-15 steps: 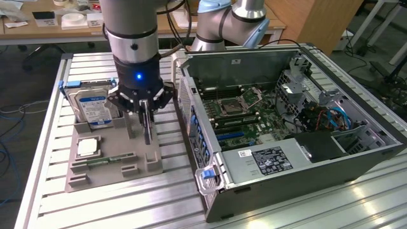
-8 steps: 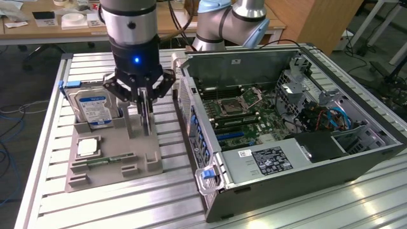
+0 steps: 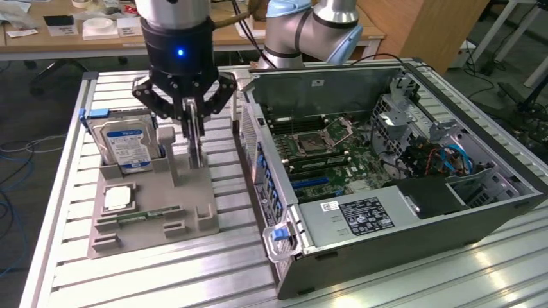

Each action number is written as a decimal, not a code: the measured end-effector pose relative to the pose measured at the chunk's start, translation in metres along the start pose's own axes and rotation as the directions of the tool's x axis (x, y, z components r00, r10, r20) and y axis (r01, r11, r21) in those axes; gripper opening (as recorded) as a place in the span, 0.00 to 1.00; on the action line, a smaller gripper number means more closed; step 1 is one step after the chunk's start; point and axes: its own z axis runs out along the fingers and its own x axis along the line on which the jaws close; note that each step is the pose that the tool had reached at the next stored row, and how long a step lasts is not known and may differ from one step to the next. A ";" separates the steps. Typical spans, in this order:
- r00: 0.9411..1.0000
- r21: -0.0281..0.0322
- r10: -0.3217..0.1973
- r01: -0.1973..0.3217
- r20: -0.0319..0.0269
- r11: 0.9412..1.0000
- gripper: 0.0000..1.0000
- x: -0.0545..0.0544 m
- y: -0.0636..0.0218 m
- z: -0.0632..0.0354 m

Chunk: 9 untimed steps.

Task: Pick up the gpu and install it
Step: 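Pick up the gpu and move the gpu toward the slot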

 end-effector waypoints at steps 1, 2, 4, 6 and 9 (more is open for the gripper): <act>1.000 0.000 0.000 0.000 0.000 1.000 0.28 0.000 0.0002 -0.0048; 1.000 0.000 0.000 0.000 0.000 1.000 0.28 0.000 0.0004 -0.0093; 1.000 0.000 0.000 0.000 0.000 1.000 0.28 0.000 0.0007 -0.0180; 1.000 0.000 0.000 0.000 -0.001 1.000 0.28 0.000 0.0010 -0.0265; 1.000 0.000 0.000 0.000 -0.001 1.000 0.28 -0.001 0.0015 -0.0402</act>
